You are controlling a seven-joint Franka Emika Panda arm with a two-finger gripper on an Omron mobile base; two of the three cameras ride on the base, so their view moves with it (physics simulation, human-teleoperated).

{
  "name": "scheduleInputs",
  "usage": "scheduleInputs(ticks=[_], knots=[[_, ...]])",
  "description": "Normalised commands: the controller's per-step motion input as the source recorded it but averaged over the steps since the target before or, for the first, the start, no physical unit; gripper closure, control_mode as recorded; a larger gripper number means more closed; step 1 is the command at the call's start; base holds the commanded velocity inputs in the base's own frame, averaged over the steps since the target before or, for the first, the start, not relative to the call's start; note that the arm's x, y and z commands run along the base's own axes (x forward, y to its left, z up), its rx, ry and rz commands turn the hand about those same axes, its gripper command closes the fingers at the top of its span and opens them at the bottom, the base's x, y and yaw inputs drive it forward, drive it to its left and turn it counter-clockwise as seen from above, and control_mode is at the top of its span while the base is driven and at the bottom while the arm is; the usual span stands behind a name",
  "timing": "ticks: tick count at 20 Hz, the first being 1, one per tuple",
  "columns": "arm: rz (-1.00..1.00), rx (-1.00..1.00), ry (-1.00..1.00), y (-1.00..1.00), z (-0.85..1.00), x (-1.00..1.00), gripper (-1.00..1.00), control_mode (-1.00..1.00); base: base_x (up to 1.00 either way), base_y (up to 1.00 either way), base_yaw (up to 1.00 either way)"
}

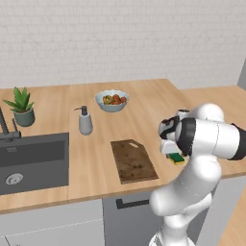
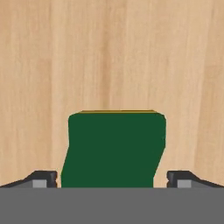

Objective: Pick up the sponge from the counter and clean the cutting board by briefly scrubbing or pressing down on the cutting board. Once finished, release the sponge.

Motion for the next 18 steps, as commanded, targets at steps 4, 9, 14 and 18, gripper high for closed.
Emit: scheduleInputs(ticks=[4,9,14,18], knots=[[0.0,0.0,0.0,0.0,-0.51,0.0,-1.0,-1.0,0.0,0.0,0.0],[0.02,0.0,0.0,0.18,-0.56,-0.19,-1.0,-1.0,0.0,0.0,0.0],[0.05,-0.02,0.0,0.25,-0.64,-0.44,-1.0,-1.0,0.0,0.0,0.0],[0.06,-0.01,0.0,0.22,-0.62,-0.35,1.0,-1.0,0.0,0.0,0.0]])
